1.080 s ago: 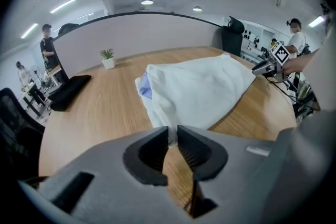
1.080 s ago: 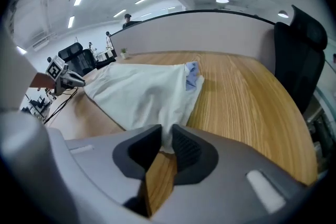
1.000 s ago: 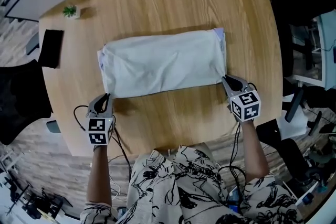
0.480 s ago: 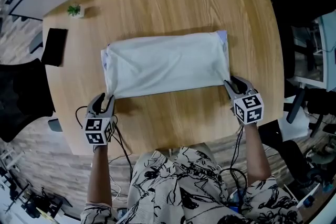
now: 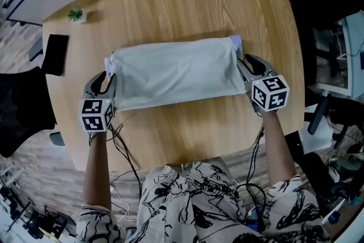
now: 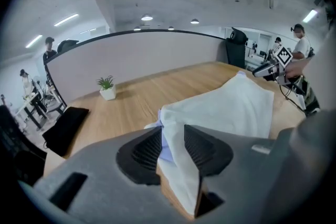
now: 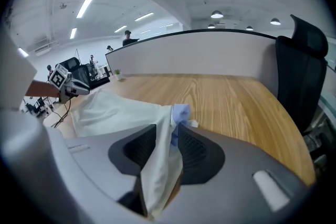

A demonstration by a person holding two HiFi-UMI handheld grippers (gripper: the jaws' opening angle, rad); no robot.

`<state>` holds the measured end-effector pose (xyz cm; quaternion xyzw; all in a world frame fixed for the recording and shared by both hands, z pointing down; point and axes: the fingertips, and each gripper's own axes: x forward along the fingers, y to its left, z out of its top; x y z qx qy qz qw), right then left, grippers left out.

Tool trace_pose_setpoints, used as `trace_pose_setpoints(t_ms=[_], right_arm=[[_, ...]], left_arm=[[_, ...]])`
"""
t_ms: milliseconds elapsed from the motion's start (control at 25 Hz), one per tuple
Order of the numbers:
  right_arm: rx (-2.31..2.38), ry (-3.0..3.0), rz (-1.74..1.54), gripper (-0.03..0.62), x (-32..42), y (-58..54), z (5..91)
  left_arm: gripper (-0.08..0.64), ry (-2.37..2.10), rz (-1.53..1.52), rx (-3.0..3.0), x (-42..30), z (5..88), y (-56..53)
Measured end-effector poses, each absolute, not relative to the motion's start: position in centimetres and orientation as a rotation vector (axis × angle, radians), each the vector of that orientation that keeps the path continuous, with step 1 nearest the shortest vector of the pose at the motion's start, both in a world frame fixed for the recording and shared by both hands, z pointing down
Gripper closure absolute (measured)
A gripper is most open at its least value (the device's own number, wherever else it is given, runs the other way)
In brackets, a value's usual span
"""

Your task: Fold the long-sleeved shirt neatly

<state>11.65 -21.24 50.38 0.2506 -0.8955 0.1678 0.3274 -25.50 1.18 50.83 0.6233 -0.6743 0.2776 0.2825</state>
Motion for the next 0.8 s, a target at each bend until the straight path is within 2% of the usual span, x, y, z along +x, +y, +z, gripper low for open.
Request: trace_pose_setpoints(t_ms=[200,360,400,480,800], right_arm=[[0.618,-2.296,0.364,0.453,9.3,-22.7,52.3],[0.610,-2.273,0.380,0.498,8.3,-23.7,53.3],[0.601,-2.261,0.382,0.532,8.3,-23.7,53.6],[0.587,-2.237,0.376,0.559,8.3,-23.7,54.2],[0.694,-2.208,0.456,0.563,9.8,-24.6,54.1]], left_arm=[[0.417,-1.796,0.769,1.646,-26.0,52.4,-0.6],[0.429,-1.770,0.764,1.633,-26.2,53.5,-1.3],[0.446,-1.758,0.770,1.629,-26.2,53.8,-1.3],[0.517,-1.750,0.776,1.613,-26.4,54.2,-1.2],[0.538,-1.803,0.581,1.484,-27.9,53.8,0.1]])
